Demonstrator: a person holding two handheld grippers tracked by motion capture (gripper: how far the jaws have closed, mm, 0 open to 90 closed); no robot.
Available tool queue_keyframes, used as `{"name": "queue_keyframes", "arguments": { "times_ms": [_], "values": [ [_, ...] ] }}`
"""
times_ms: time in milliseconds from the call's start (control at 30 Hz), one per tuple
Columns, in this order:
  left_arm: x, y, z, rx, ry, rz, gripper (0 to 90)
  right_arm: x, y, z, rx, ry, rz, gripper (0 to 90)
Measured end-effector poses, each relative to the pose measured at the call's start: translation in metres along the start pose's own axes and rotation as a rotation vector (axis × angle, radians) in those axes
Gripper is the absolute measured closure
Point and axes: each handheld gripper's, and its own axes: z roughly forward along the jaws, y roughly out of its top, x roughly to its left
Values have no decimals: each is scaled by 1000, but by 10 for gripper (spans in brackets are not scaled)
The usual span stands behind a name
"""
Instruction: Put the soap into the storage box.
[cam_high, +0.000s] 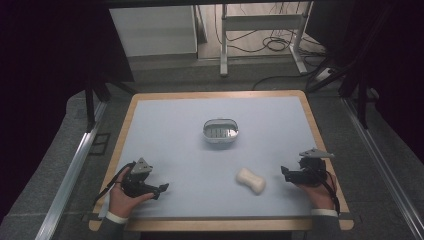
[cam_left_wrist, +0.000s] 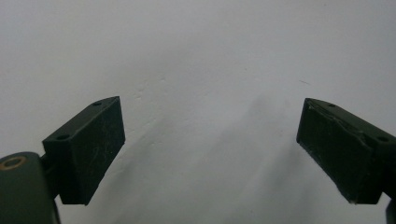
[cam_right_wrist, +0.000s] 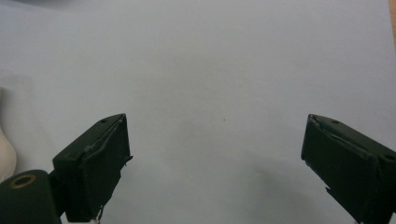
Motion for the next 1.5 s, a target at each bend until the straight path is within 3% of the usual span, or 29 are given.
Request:
{"name": "queue_keyframes", "arguments": {
  "times_ms": [400, 467, 633, 800, 1233, 1500],
  "values": [
    [0, 1, -2, -8, -18, -16, 83, 10, 13, 0, -7, 50, -33, 118],
    [0, 1, -3, -11, -25, -15, 83, 14, 19, 0, 19, 43, -62, 118],
    [0, 0, -4, -14, -28, -15, 83, 22, 31, -7, 23, 66, -87, 122],
    [0, 0, -6, -17, -25, -18, 83, 26, 41, -12, 35, 54, -130, 122],
    [0, 0, -5, -10, -23, -16, 83, 35, 52, -12, 30, 126, -178, 150],
    [0, 0, -7, -15, -22, -16, 83, 49, 63, -13, 71, 168, -229, 163]
  ]
}}
